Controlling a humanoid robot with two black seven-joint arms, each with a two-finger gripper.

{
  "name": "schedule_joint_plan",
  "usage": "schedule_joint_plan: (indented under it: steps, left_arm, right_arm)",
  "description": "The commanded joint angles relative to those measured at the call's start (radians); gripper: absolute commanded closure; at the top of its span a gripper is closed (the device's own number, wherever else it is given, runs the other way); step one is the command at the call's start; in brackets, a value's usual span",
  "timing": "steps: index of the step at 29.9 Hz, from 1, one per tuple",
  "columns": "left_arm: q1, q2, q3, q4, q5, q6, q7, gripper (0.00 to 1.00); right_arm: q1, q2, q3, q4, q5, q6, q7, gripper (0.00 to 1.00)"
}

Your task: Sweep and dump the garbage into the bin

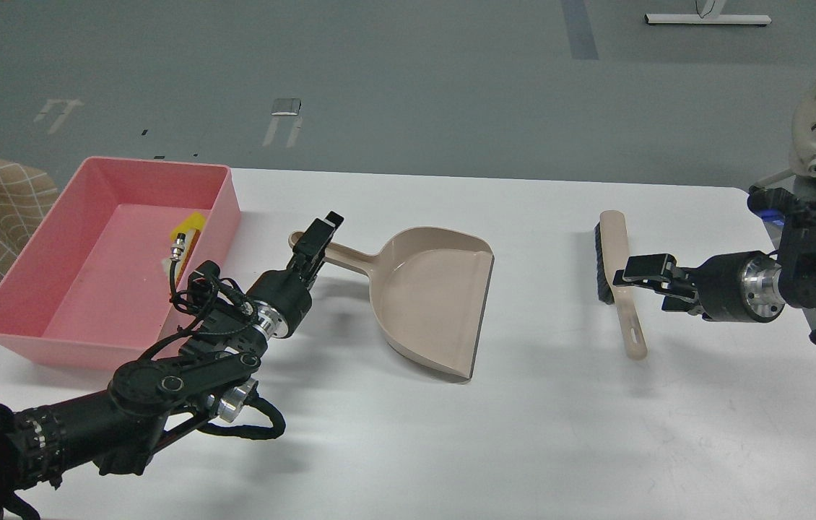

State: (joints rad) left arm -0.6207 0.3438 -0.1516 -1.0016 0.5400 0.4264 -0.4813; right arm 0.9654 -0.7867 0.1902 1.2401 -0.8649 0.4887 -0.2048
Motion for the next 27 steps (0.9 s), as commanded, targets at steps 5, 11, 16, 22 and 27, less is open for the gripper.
schedule_joint_plan:
  steps: [5,11,16,22,27]
  left_arm:
    - [0.016,0.018,0.003,-0.017,0.003,0.026,-0.003,0.06]
    - [0.036,0.066,0.003,-0.086,0.003,0.062,-0.005,0.06]
    - [0.067,0.106,0.003,-0.144,0.005,0.062,-0.005,0.06]
    - [0.087,0.147,0.003,-0.232,0.005,0.062,-0.006,0.06]
    - [0.107,0.19,0.003,-0.299,0.005,0.062,-0.005,0.06]
  right_arm:
    - [0.01,-0.019,0.0,0.001,0.0,0.0,-0.012,0.07]
    - [0.01,-0.026,0.0,0.001,-0.002,0.0,-0.016,0.07]
    - [0.012,-0.031,0.0,0.002,-0.002,0.0,-0.025,0.07]
    - [0.013,-0.031,0.002,0.002,-0.002,0.0,-0.041,0.07]
    - [0.036,-0.032,0.0,0.001,-0.002,0.0,-0.041,0.07]
